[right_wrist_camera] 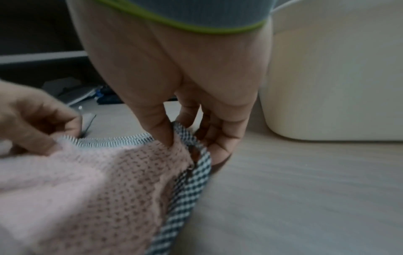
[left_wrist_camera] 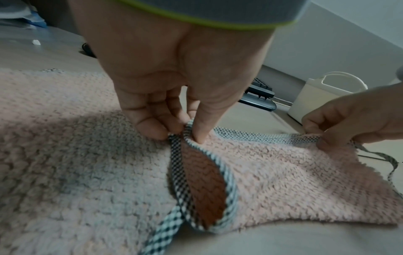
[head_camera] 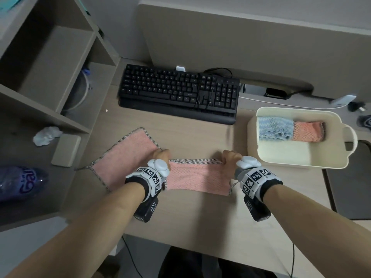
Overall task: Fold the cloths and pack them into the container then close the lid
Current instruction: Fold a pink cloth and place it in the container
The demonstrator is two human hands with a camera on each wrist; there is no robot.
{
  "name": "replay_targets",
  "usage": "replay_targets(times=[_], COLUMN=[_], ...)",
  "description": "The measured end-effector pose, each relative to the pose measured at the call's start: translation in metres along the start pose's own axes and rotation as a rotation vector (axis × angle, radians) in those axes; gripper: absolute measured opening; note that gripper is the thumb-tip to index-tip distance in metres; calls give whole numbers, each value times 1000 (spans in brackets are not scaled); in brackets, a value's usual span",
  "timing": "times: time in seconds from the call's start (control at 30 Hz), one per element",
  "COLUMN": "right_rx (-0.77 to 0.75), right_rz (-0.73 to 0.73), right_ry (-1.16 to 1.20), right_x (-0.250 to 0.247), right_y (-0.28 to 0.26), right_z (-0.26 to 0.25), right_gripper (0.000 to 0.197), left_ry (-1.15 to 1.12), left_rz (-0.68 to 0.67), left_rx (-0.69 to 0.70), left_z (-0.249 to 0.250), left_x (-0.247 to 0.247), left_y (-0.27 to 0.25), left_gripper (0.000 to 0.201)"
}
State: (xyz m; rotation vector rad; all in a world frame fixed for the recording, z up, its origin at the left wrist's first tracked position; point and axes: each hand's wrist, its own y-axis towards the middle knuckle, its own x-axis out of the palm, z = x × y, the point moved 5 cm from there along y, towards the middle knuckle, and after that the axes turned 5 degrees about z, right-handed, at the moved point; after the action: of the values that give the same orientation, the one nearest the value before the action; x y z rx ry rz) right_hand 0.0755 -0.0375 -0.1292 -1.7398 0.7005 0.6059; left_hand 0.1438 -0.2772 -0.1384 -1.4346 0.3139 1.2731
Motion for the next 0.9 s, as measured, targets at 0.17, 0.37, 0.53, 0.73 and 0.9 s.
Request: replay_targets(times=[0.17, 0.37, 0.53, 0.73, 0.9], right_rx=[-4, -62, -52, -108, -142], right_rz=[19, 74, 26, 62, 79], right_ry=[68, 122, 80, -6, -29], right_x=[-14, -34, -51, -76, -94], right_y=[-14, -28, -44, -63, -70], right_z=[-3, -9, -15, -26, -36], right_gripper=[14, 31, 28, 17, 13], left_ry=[19, -65, -152, -200, -214], left_rz=[53, 124, 149, 200, 172], left_rx=[122, 180, 167, 155, 114], left_z=[0, 0, 2, 4, 3], left_x=[-9, -29, -47, -75, -88], left_y=[-9, -28, -50, -73, -77], left_gripper=[11, 14, 12, 21, 39])
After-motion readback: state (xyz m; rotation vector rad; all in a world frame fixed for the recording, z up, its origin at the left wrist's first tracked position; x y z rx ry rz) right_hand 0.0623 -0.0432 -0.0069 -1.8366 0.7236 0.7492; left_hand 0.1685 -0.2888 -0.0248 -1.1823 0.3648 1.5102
